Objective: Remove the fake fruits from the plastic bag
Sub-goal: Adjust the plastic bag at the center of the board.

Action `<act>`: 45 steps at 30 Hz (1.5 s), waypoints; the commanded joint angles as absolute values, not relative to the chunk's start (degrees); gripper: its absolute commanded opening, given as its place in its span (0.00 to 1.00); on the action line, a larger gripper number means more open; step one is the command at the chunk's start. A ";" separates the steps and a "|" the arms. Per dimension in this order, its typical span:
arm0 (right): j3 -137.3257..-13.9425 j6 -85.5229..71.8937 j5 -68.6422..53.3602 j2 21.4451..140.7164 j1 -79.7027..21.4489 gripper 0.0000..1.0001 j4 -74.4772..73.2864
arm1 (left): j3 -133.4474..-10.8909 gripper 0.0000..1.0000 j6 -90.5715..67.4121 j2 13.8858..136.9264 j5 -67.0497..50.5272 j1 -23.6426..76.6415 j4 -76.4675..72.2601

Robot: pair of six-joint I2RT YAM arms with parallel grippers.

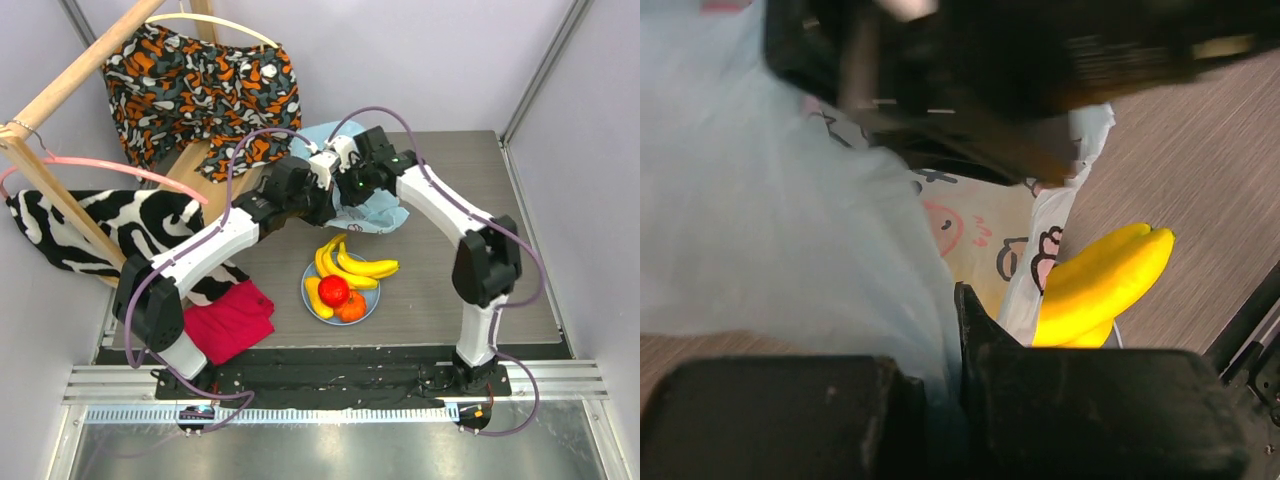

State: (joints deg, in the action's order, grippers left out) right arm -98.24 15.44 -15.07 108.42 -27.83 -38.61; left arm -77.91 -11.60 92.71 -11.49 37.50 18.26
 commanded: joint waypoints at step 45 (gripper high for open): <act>-80.32 19.68 1.16 92.72 -21.44 0.32 -30.04 | -70.05 0.00 -8.97 87.71 -9.58 40.34 13.45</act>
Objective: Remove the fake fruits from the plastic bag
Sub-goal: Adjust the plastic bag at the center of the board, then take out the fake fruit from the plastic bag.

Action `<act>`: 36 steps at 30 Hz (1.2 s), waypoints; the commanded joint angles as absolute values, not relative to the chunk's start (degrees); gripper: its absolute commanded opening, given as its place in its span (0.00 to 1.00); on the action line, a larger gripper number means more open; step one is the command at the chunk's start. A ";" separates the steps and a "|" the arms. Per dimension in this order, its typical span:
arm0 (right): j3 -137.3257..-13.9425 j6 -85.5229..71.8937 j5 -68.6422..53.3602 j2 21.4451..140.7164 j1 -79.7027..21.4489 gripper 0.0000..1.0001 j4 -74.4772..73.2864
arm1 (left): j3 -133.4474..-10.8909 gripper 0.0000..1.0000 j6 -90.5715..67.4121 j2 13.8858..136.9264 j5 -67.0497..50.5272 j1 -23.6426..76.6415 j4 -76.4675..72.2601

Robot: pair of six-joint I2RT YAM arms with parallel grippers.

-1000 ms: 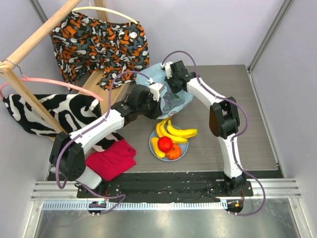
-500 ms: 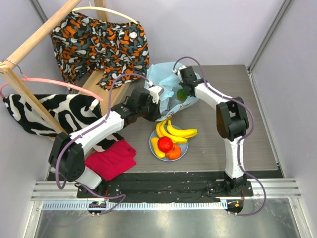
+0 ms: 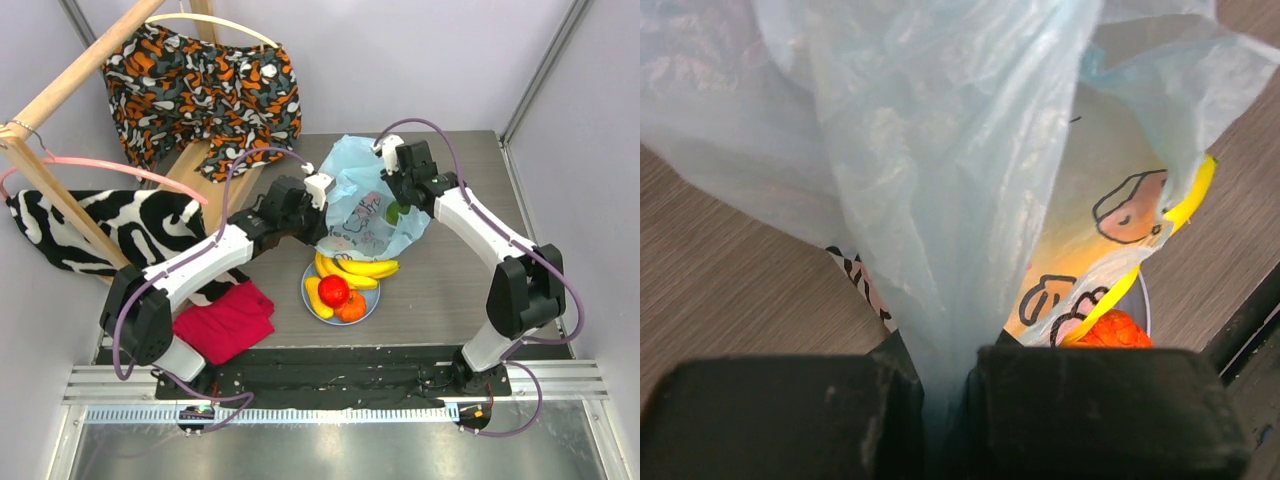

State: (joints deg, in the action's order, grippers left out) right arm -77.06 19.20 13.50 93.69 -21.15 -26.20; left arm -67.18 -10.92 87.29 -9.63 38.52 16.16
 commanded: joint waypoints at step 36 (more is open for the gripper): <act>-94.30 32.17 16.79 122.42 -17.06 0.80 -30.15 | -71.72 0.00 -9.23 90.09 -8.79 40.96 13.97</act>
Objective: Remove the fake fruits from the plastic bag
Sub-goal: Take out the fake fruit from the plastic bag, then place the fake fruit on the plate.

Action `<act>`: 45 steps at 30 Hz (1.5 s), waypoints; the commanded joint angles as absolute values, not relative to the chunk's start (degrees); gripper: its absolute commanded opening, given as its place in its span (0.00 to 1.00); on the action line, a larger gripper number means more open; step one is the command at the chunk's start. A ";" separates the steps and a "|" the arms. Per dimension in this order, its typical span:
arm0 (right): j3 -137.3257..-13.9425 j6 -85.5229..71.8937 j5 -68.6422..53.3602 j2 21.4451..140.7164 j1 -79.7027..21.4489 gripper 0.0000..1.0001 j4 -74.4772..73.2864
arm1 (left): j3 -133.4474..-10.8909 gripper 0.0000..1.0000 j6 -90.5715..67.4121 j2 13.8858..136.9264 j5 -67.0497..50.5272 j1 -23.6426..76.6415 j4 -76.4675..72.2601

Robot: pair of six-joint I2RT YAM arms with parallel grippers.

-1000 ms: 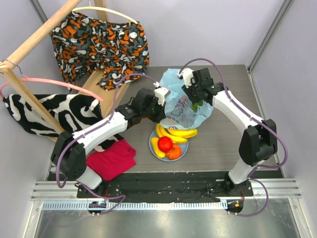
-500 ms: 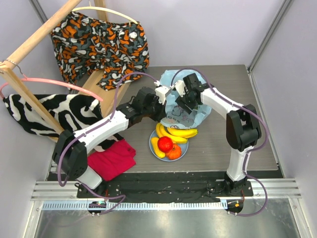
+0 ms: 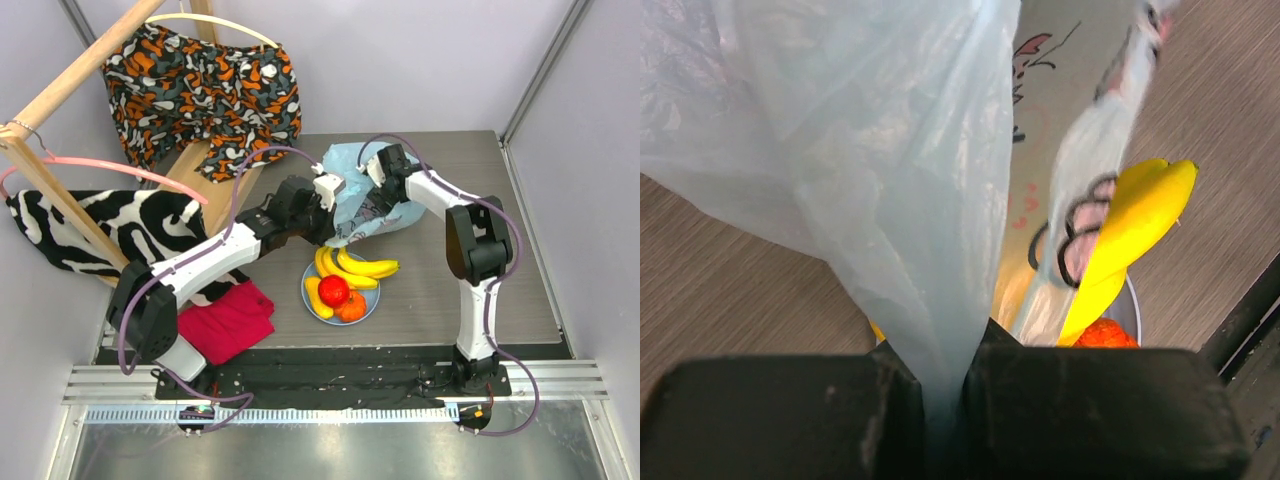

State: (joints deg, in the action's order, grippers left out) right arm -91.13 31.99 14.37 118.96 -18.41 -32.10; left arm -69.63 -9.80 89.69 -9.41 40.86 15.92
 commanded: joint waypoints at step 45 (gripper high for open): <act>-88.15 31.64 -25.67 96.58 -36.74 0.35 -53.00 | -88.51 0.23 -16.17 102.84 -2.20 30.06 11.34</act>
State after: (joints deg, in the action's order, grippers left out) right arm -85.03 28.91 -27.81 92.60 -35.90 -54.04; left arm -90.30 -17.10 107.66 -0.93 30.24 13.04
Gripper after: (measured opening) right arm 0.675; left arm 0.229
